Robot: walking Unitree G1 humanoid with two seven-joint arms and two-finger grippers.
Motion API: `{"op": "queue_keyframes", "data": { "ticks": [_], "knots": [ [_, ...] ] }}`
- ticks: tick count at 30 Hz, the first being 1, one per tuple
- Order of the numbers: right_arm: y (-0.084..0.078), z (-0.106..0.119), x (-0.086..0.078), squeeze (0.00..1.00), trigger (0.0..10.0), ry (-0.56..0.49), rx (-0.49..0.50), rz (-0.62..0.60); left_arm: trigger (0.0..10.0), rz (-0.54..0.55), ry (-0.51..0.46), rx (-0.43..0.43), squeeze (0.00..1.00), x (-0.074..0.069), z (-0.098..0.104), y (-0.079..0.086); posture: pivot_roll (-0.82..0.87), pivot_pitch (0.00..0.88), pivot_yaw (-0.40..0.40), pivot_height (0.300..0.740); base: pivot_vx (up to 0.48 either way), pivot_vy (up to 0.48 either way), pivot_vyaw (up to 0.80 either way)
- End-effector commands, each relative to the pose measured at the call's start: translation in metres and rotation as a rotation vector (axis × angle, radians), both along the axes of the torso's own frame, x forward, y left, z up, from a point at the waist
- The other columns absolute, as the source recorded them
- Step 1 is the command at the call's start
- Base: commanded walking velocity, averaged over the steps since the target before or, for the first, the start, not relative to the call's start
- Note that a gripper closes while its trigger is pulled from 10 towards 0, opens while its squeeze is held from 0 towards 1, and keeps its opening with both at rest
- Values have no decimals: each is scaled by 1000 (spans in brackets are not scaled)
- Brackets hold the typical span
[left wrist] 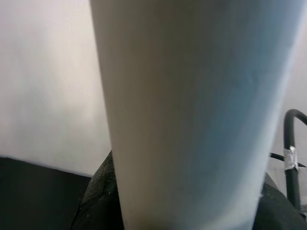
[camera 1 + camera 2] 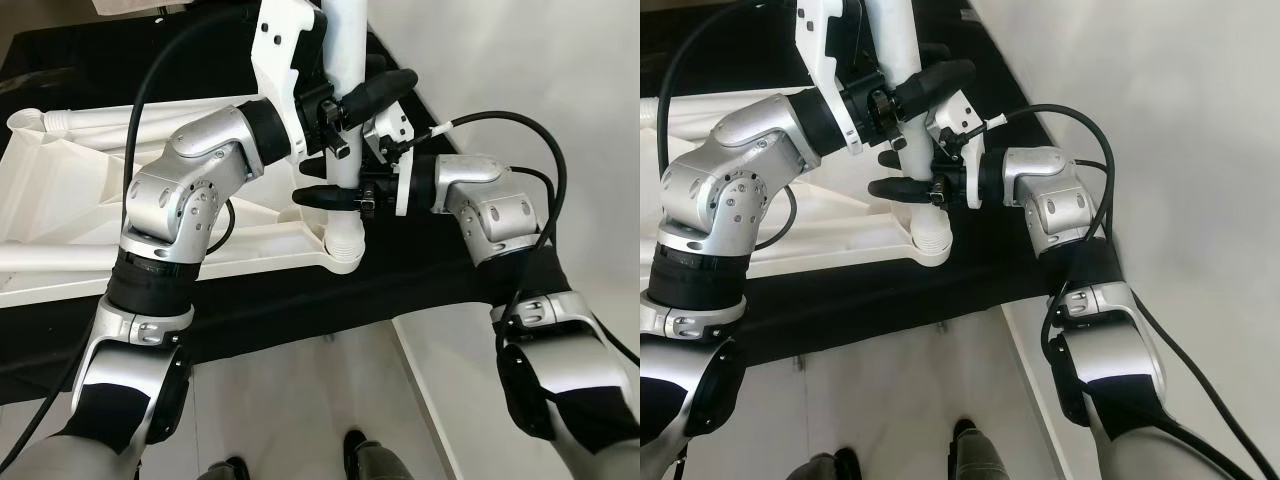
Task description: Building children table
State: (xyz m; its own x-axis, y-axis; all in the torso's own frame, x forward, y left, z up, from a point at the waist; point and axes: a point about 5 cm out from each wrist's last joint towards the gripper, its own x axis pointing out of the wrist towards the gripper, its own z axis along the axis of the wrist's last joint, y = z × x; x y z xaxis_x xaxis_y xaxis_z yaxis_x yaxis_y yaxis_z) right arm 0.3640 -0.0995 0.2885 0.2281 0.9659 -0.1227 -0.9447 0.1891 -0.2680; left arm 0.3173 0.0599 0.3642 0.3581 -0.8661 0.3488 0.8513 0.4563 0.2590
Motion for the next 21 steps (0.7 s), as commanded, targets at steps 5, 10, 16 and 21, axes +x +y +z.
{"op": "queue_keyframes", "data": {
  "ticks": [5,10,16,21],
  "knots": [
    [18,-9,0,0,0,18,-36,81,0,-94,9,77,0,-3,-9,-22,-284,267,1,740,0,0,0],
    [18,-10,3,0,0,21,-25,87,0,-85,-5,72,0,-2,-7,-21,-283,270,3,740,0,0,0],
    [21,-11,3,0,0,32,14,102,3373,-71,-116,0,71,-2,27,-9,-282,251,-9,740,0,0,0],
    [24,-4,7,0,0,3,72,48,10000,2,-118,-114,1000,6,50,9,-282,235,-11,740,0,0,0]
  ]
}}
